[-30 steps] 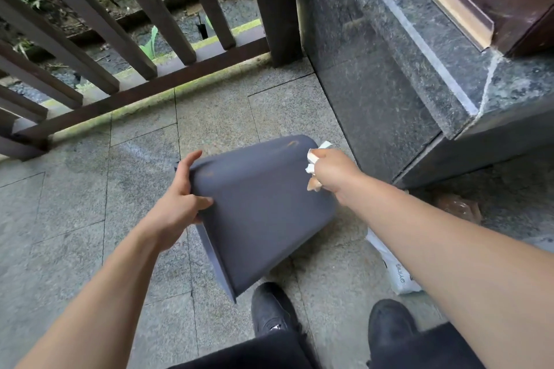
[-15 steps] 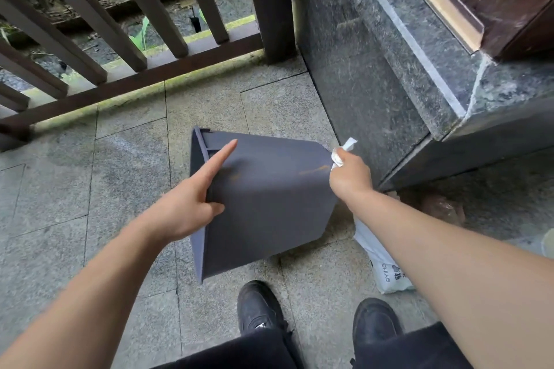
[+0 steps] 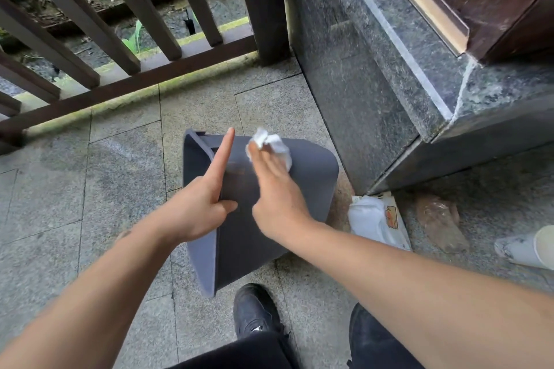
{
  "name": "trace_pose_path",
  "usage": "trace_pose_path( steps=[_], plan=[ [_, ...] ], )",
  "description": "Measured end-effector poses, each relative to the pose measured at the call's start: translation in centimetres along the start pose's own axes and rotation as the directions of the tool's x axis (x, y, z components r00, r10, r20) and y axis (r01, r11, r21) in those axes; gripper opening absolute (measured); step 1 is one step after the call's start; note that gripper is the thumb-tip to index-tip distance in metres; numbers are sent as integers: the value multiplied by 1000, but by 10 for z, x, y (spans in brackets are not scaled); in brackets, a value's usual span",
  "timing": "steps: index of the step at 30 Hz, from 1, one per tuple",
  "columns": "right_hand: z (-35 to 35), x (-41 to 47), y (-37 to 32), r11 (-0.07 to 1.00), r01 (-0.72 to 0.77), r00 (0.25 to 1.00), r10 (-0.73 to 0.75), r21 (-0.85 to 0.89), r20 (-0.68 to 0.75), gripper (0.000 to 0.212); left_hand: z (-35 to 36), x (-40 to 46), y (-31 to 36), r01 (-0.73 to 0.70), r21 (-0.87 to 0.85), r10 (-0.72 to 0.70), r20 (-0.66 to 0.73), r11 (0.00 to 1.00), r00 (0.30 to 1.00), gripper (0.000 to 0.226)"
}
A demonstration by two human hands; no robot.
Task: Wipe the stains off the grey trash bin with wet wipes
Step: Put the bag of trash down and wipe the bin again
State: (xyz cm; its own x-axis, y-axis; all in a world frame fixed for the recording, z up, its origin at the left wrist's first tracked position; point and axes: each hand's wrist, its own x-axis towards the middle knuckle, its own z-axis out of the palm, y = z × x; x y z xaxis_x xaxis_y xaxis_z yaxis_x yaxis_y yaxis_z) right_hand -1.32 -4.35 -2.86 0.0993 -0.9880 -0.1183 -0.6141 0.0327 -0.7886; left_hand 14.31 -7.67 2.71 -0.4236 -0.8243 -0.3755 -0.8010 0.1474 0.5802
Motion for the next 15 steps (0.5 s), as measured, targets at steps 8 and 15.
trace_pose_path(
  steps=[8, 15],
  plan=[
    [-7, -3, -12, 954, 293, 955, -295, 67, 28, 79, 5, -1, 10, -45, -56, 44, -20, 997, 999, 123],
    [5, -15, 22, 929, 369, 926, -363, -40, 106, 98, -2, 5, -1, 80, -141, -92, -84, 987, 992, 119]
  ],
)
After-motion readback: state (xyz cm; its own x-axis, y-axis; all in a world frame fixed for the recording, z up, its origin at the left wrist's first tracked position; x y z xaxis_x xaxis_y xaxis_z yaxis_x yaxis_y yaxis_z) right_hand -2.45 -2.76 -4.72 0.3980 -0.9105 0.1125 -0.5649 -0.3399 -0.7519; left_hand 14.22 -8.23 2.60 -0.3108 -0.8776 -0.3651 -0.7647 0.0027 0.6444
